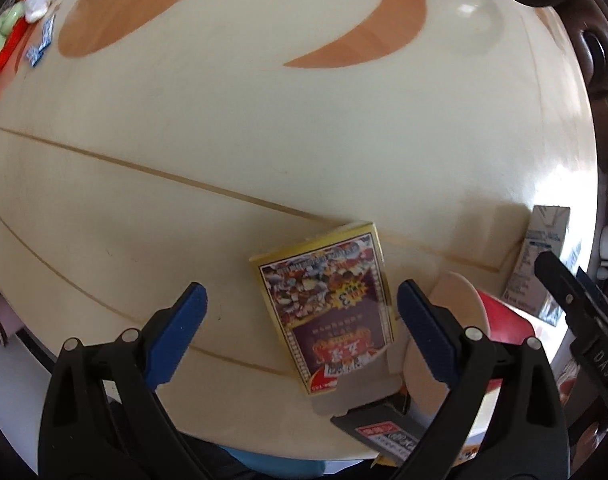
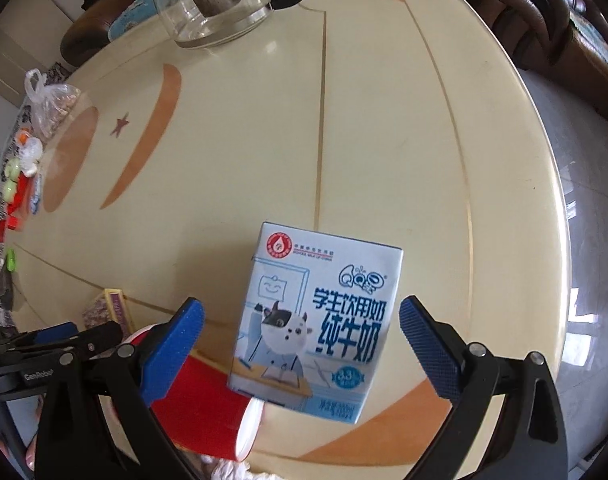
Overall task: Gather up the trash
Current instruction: 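Close the right tool on the milk carton while the left tool closes on the card box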
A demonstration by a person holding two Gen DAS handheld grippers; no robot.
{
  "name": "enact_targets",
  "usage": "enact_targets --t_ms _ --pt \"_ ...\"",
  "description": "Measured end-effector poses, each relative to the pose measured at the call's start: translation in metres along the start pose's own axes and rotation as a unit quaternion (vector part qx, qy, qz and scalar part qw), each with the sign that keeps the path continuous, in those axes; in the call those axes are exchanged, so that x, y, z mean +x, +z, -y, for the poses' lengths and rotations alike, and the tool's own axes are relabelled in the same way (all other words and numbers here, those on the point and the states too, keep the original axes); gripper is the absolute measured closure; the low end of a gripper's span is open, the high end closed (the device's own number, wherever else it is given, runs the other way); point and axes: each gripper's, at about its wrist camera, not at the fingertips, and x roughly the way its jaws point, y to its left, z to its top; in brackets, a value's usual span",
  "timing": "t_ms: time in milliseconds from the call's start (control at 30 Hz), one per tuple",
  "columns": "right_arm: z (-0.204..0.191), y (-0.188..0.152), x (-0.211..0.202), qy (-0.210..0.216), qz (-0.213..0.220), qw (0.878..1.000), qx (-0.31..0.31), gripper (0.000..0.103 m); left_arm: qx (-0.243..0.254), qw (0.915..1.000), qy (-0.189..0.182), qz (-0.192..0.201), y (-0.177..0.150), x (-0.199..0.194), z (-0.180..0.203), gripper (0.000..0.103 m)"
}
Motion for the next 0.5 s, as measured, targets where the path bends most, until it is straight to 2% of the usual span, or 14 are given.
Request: enact_targets --t_ms 233,300,467,500 --pt "-0.002 -0.001 0.013 -0.035 0.003 0.999 -0.008 0.008 -0.004 0.9999 0.008 -0.004 0.01 0.013 0.0 0.01" --pt "-0.002 -0.002 0.016 -0.04 0.001 0.999 -0.011 0.018 -0.002 0.9999 0.015 0.001 0.011 0.014 0.001 0.01" --pt "-0.011 -0.006 0.018 -0.07 0.012 0.997 -0.034 0.029 -0.005 0.9998 0.016 0.008 0.014 0.013 -0.001 0.01" --pt "-0.011 -0.007 0.017 -0.073 0.018 0.997 -0.036 0.031 -0.008 0.9998 0.017 0.011 -0.001 0.014 0.012 0.01"
